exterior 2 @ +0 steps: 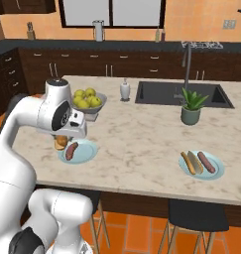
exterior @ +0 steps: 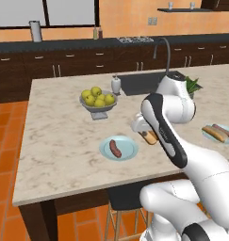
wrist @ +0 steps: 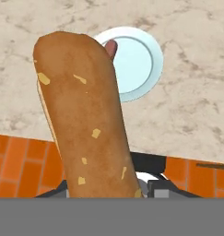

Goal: Place one bun and one sausage from the bowl on each plate.

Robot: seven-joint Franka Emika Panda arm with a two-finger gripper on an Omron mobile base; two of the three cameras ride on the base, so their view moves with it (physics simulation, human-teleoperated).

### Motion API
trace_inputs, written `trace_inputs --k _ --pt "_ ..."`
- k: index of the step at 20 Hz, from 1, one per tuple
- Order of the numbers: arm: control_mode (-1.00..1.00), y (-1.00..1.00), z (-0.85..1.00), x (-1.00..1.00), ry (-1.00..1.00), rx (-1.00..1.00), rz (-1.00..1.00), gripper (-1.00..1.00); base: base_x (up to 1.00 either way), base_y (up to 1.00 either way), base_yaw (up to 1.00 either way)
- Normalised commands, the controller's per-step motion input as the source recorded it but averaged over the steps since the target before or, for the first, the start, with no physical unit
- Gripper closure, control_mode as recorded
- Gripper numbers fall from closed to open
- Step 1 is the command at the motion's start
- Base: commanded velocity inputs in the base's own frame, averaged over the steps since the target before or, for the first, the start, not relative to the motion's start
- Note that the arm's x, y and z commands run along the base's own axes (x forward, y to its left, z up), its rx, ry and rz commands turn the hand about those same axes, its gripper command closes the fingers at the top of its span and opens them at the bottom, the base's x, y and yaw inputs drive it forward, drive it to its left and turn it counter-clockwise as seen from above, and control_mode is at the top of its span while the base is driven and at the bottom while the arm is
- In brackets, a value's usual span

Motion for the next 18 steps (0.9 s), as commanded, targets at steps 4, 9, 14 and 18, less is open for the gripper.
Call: trace_inputs --k 4,9,14,18 --pt "-1.00 -0.03 -0.39 0.46 0.37 0.00 0.00 1.00 0.00 0.00 0.00" --pt "-1.00 0.00 -0.80 0.94 0.23 0.00 0.00 1.00 0.00 0.00 0.00" --pt "-1.00 0.12 -0.34 1.00 0.14 -0.03 -0.03 1.00 0.00 0.00 0.00" --pt "-1.00 0.41 -0.38 0.65 0.25 -0.11 -0.17 1.00 0.00 0.00 0.00"
